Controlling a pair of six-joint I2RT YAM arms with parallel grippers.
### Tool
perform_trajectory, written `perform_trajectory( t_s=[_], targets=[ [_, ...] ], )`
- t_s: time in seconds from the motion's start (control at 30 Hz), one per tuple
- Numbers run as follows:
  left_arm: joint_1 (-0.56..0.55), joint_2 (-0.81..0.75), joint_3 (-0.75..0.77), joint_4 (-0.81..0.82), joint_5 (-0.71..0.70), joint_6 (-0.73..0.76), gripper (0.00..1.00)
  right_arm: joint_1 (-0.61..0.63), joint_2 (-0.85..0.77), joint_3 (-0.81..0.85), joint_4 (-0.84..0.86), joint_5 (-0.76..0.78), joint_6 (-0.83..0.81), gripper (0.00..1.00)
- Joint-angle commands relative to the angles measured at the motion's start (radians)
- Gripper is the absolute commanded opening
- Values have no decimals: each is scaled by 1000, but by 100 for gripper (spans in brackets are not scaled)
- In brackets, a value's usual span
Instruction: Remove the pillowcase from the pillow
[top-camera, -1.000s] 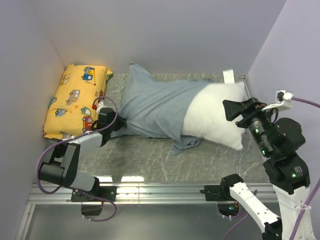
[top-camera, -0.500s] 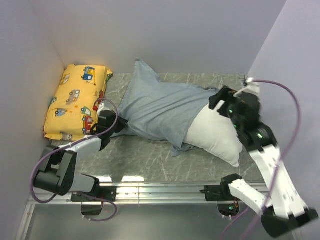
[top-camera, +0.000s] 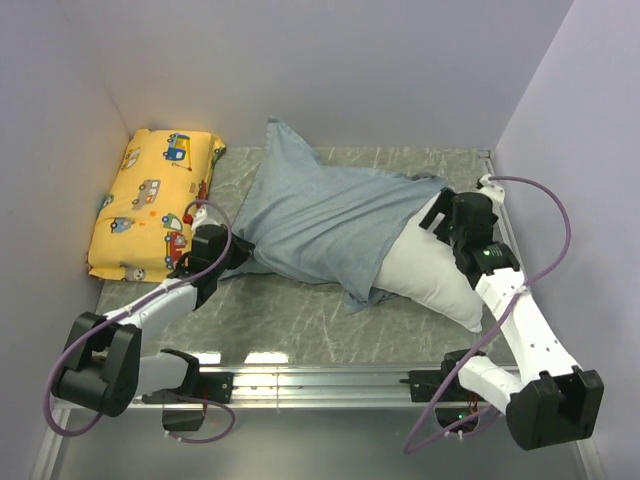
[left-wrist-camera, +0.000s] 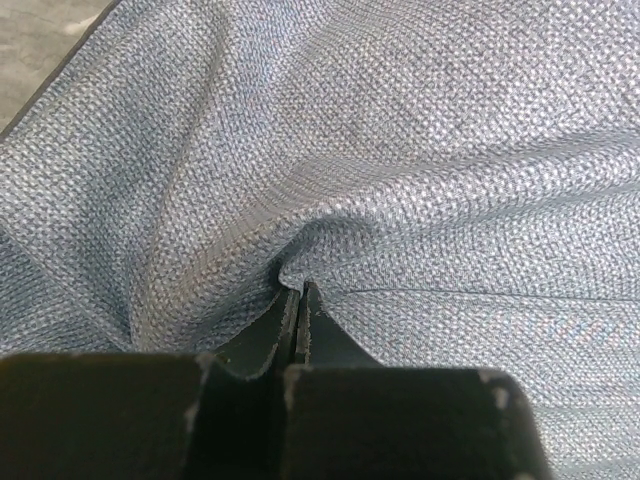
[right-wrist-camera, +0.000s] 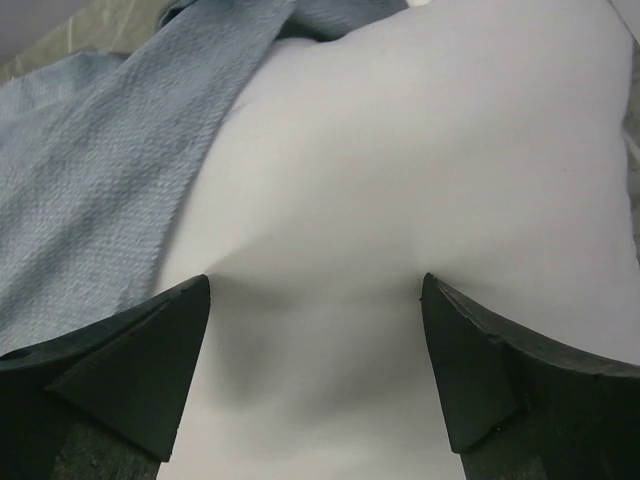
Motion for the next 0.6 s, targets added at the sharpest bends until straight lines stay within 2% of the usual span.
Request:
perform_trajectory(
  t_s=[0.0, 0.17, 0.3, 0.33, 0.4, 0.43, 0.47, 0.5, 0.53, 0.57],
  targets=[
    [-2, -25, -22, -42, -9, 20, 1, -64, -26, -52, 87, -101, 16, 92],
    [-3, -47, -24, -55, -6, 23, 0, -126, -5, -74, 118, -138, 5, 93],
    [-8, -61, -18, -77, 6, 32, 1, -130, 147, -58, 185, -230, 13, 94],
    [-9, -65, -4, -86, 11, 40, 0, -130, 178, -64, 210, -296, 17, 92],
    [-14, -94, 20, -117, 8, 58, 1, -130, 254, -80, 282, -357, 34, 72],
    [-14, -108, 55, -150, 3, 66, 3, -129, 271, -113, 306, -367, 42, 32],
    [-14, -130, 79, -175, -1, 77, 6, -130, 284, -133, 351, -365, 57, 6],
    [-14, -140, 105, -198, -7, 95, 11, -130, 302, -153, 369, -361, 63, 0],
    [-14, -150, 161, -250, -24, 101, 16, -130, 307, -190, 388, -358, 66, 0],
    [-13, -167, 189, -264, -33, 104, 27, -127, 310, -205, 417, -367, 79, 0]
  ],
)
